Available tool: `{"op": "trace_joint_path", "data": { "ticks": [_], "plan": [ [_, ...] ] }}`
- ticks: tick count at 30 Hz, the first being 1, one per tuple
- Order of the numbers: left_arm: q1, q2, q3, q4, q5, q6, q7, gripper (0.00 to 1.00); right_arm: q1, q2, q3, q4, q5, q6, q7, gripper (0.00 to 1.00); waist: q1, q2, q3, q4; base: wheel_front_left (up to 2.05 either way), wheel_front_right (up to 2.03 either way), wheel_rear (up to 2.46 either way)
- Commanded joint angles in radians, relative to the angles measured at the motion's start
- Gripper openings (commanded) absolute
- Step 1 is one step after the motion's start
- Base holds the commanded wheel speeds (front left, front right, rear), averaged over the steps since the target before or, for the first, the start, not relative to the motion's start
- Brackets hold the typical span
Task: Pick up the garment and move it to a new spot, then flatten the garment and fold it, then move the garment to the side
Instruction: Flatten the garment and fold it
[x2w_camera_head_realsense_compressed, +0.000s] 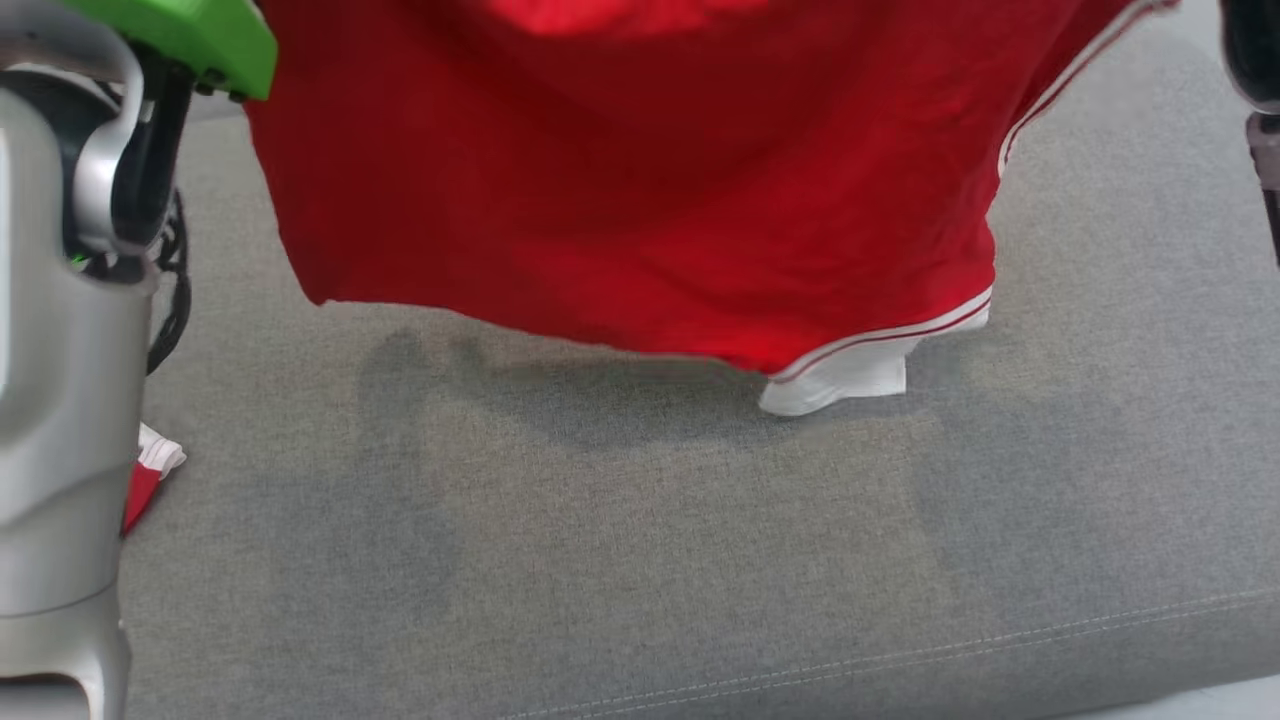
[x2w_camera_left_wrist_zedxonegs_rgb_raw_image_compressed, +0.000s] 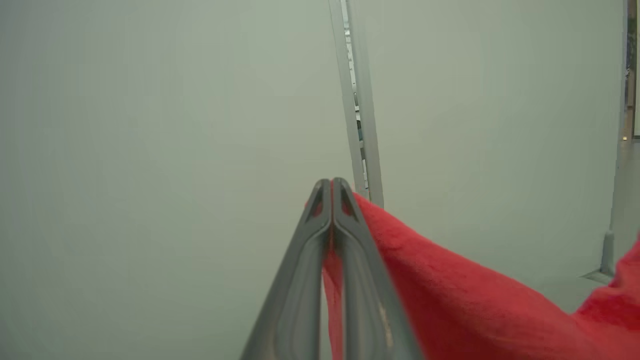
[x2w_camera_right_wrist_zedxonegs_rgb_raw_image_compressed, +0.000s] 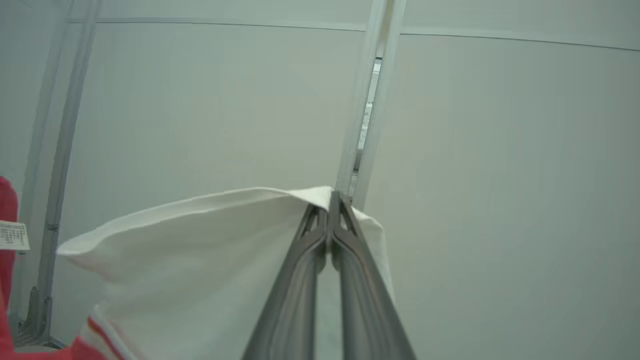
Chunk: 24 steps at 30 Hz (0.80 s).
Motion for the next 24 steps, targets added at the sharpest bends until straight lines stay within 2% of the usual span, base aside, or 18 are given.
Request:
{"op": "trace_joint_path", "data": {
  "ticks": [1,8,13,17,24],
  "plan": [
    [-0.030,-0.010,-0.003,0.022,-0.011,-0.009,0.009,0.00,-0.029,0.007,0.016,0.022,0.023,-0.001,0.021,0.00,0.0000,0.0000,0.024,-0.001,0.00,0.00,0.00],
    [-0.190,-0.055,-0.037,0.287,-0.037,-0.030,0.082,0.00,-0.203,0.020,0.112,0.230,0.115,-0.001,0.068,0.00,0.0000,0.0000,0.116,0.002,0.00,0.00,0.00],
    [-0.325,-0.098,-0.042,0.509,-0.046,-0.036,0.081,0.00,-0.329,0.049,0.131,0.410,0.194,-0.001,0.051,0.00,0.0000,0.0000,0.163,0.019,0.00,0.00,0.00],
    [-0.444,-0.118,-0.022,0.635,-0.039,-0.015,0.010,0.00,-0.434,0.073,0.100,0.525,0.245,-0.001,-0.021,0.00,0.0000,0.0000,0.210,0.029,0.00,0.00,0.00],
    [-0.614,-0.113,-0.008,0.742,-0.008,0.002,-0.164,0.00,-0.612,0.106,0.069,0.636,0.221,-0.001,-0.147,0.00,0.0000,0.0000,0.290,0.031,0.00,0.00,0.00]
  ]
}}
